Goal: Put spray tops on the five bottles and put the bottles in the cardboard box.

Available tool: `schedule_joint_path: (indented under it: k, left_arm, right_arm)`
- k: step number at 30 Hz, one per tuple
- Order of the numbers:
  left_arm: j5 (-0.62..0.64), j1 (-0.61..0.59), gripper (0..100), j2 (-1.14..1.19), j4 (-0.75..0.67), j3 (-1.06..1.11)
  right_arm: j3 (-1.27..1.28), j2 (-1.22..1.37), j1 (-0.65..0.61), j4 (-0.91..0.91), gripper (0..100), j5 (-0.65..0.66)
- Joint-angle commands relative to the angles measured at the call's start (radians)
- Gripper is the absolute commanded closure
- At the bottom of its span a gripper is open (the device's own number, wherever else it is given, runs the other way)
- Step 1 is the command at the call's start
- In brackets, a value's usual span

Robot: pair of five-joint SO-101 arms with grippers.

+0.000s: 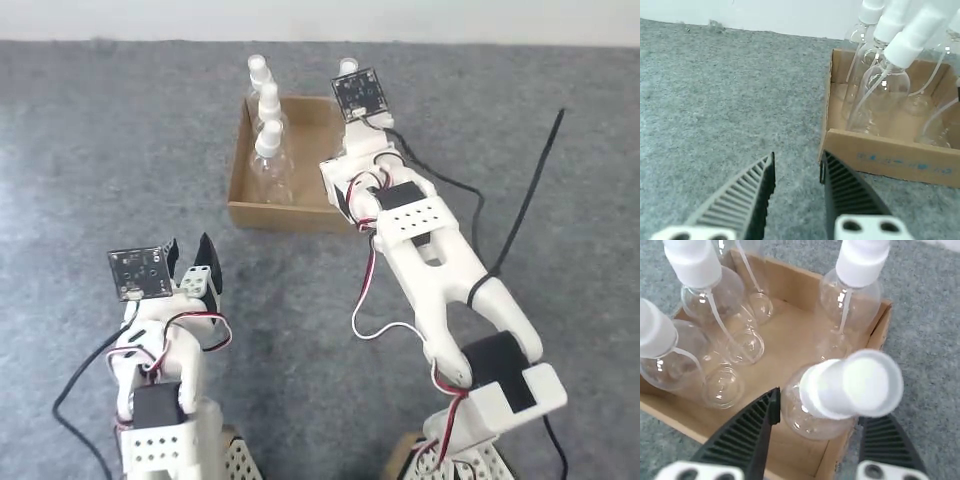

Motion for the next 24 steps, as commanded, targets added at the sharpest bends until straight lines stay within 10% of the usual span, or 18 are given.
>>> schedule_joint_path:
  k: [1, 24]
  left_arm:
    - [-0.006, -0.002, 86, -0.014, 0.006, -0.012]
    - [-0.006, -0.002, 86, -0.014, 0.006, -0.012]
  right_arm:
    - [-0.044, -0.010, 0.002, -0.007, 78.4, 0.032]
    - [-0.048, -0.021, -0.035, 0.101, 67.5, 0.060]
